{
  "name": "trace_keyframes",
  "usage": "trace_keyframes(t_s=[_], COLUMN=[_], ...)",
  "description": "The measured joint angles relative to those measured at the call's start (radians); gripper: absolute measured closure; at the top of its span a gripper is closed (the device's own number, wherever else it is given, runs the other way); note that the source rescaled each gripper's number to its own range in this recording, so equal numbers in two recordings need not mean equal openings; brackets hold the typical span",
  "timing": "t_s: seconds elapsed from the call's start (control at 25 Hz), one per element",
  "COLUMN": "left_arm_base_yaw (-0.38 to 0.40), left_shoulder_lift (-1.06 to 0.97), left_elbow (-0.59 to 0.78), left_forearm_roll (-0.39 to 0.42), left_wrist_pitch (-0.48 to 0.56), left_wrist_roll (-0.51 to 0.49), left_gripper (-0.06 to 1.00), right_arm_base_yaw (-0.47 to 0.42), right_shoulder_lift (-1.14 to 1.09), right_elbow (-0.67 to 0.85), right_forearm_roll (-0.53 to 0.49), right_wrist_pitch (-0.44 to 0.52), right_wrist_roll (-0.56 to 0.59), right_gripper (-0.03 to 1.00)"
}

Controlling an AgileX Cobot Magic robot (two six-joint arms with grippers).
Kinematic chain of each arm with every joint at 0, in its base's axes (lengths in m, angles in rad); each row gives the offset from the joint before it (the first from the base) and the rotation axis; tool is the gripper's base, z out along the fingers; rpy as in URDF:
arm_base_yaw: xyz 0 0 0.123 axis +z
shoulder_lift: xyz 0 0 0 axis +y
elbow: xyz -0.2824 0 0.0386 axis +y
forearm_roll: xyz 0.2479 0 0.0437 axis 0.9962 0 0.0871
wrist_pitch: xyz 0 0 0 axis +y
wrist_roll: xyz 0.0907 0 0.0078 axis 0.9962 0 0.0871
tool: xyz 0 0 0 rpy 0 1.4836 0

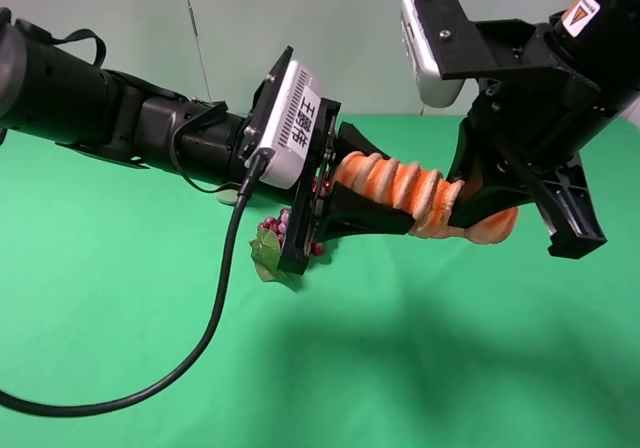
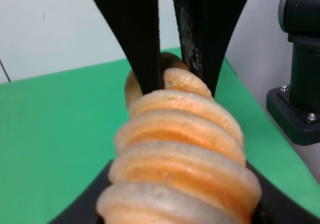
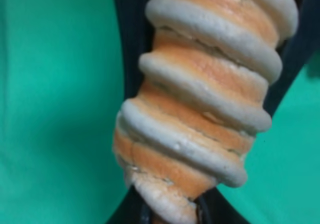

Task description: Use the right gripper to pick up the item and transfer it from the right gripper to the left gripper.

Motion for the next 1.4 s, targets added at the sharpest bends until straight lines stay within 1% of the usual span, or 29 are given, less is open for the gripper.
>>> trace_keyframes(t_s=[0.08,0.16,0.36,0.6,0.64,0.68,0.72,0.76,0.84,0.92,0.96,1.04,1.08,1.4], left_arm_base_yaw=[-0.004,-0.008,-0.008,-0.008,-0.008,-0.008,-0.008,-0.008,-0.008,-0.008,-0.008,-0.008,-0.008,-0.008], left_shoulder_lift=[0.000,0.000,0.000,0.000,0.000,0.000,0.000,0.000,0.000,0.000,0.002,0.004,0.005,0.005], left_elbow=[0.000,0.000,0.000,0.000,0.000,0.000,0.000,0.000,0.000,0.000,0.000,0.000,0.000,0.000], left_forearm_roll=[0.000,0.002,0.002,0.001,0.001,0.000,-0.001,-0.001,-0.005,-0.003,-0.003,-0.003,-0.003,-0.003], left_wrist_pitch=[-0.003,-0.004,-0.011,-0.014,-0.016,-0.017,-0.020,-0.025,-0.035,-0.036,-0.036,-0.036,-0.036,-0.036], left_wrist_roll=[-0.001,-0.001,0.002,0.002,0.002,0.002,0.002,0.002,0.003,0.003,0.003,0.003,0.003,0.003], left_gripper=[0.74,0.75,0.81,0.81,0.81,0.81,0.81,0.81,0.83,0.84,0.84,0.85,0.85,0.88], right_arm_base_yaw=[0.000,0.000,0.000,0.000,0.000,0.000,0.000,0.000,0.000,0.000,0.000,0.000,0.000,0.000], right_shoulder_lift=[0.000,0.000,0.000,0.000,0.000,0.000,0.000,0.000,0.000,0.000,0.000,0.000,-0.001,-0.066], right_elbow=[0.000,0.000,0.000,0.000,0.000,0.000,0.000,0.000,0.000,0.000,0.000,0.000,0.000,-0.015], right_forearm_roll=[0.000,0.000,0.001,0.001,-0.001,-0.002,-0.005,-0.005,-0.002,0.003,0.005,0.006,0.006,-0.006], right_wrist_pitch=[0.001,0.003,0.007,-0.001,-0.004,-0.006,-0.008,-0.010,-0.017,-0.037,-0.045,-0.059,-0.061,-0.067], right_wrist_roll=[0.000,0.001,0.020,0.023,0.023,0.023,0.023,0.023,0.023,0.027,0.036,0.054,0.060,0.077], right_gripper=[0.97,0.97,0.97,0.97,0.95,0.90,0.83,0.71,0.40,0.15,0.08,0.01,-0.01,-0.03])
